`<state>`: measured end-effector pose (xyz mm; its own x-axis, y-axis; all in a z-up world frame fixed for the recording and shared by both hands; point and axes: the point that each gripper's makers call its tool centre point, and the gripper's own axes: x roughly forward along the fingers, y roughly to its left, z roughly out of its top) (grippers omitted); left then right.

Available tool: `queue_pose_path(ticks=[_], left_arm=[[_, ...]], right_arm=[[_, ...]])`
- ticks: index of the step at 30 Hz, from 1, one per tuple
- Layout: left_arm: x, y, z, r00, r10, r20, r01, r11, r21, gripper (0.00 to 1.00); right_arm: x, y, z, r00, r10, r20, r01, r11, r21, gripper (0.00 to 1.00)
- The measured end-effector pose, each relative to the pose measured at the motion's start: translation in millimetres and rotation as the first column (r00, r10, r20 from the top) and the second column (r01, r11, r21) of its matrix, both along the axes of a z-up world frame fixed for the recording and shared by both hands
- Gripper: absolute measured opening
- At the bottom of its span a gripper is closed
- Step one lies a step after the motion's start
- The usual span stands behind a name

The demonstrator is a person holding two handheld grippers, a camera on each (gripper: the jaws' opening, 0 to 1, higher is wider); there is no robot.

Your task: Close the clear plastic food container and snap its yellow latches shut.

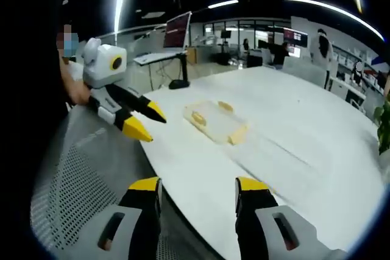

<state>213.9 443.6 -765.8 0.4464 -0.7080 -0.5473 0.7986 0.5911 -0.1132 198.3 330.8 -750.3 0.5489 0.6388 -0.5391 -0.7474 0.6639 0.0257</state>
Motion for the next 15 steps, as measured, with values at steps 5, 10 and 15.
queue_pose_path(ticks=[5,10,15], left_arm=[[-1.8,-2.4,1.5,1.000,-0.011,-0.004,0.011,1.000,-0.005,0.36],[-0.5,-1.5,2.1,1.000,-0.010,-0.009,0.010,1.000,-0.010,0.38],[-0.8,-4.3,8.0,0.999,-0.035,0.015,0.036,0.999,-0.037,0.38]], right_arm=[[4.6,-3.2,3.9,1.000,-0.020,0.004,0.020,1.000,0.013,0.47],[1.9,0.4,3.3,1.000,0.000,-0.007,0.000,1.000,0.017,0.47],[6.1,-2.8,9.4,1.000,-0.021,-0.021,0.022,0.998,0.050,0.46]])
